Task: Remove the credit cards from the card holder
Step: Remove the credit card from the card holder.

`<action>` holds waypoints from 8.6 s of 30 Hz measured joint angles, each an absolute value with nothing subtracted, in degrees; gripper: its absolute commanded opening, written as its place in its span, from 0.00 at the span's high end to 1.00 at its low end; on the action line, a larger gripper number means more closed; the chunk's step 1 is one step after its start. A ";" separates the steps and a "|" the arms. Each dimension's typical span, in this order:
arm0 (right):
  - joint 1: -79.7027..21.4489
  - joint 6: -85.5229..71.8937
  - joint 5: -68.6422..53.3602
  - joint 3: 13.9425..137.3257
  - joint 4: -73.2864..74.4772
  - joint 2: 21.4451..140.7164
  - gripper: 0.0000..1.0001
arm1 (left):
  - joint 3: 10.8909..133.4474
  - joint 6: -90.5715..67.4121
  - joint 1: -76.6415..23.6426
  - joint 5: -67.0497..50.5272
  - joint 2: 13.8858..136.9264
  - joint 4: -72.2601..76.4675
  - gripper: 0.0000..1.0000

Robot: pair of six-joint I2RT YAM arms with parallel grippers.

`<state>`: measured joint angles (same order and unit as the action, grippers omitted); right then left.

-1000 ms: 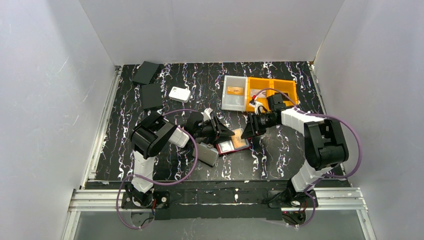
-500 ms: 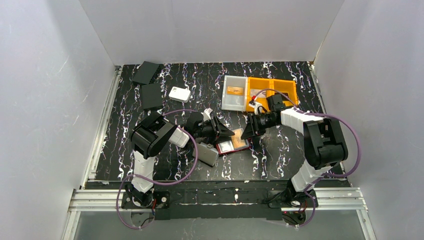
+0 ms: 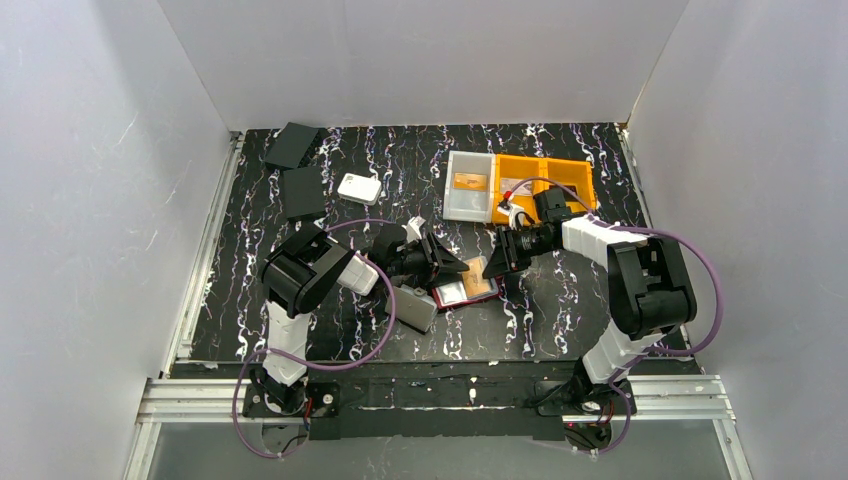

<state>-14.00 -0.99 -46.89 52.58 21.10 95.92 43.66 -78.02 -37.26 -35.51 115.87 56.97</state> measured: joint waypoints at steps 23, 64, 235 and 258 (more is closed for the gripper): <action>-14.09 -5.23 -56.99 52.40 18.79 97.34 0.53 | 43.55 -76.99 -36.86 -35.97 115.87 56.10 0.57; -10.76 -20.64 -62.96 46.11 3.09 102.10 0.99 | 41.71 -81.28 -37.04 -36.49 116.07 67.18 0.56; -11.66 -2.31 -54.13 53.47 21.06 97.41 0.48 | 44.31 -76.05 -37.15 -33.61 119.79 57.67 0.97; -14.46 -2.59 -52.99 55.46 21.08 101.67 0.68 | 44.53 -76.05 -37.15 -34.17 119.79 57.04 0.91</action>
<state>-14.46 -2.59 -52.99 55.46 21.08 101.67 44.53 -76.05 -37.15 -34.17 119.79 57.04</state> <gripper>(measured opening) 0.455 0.046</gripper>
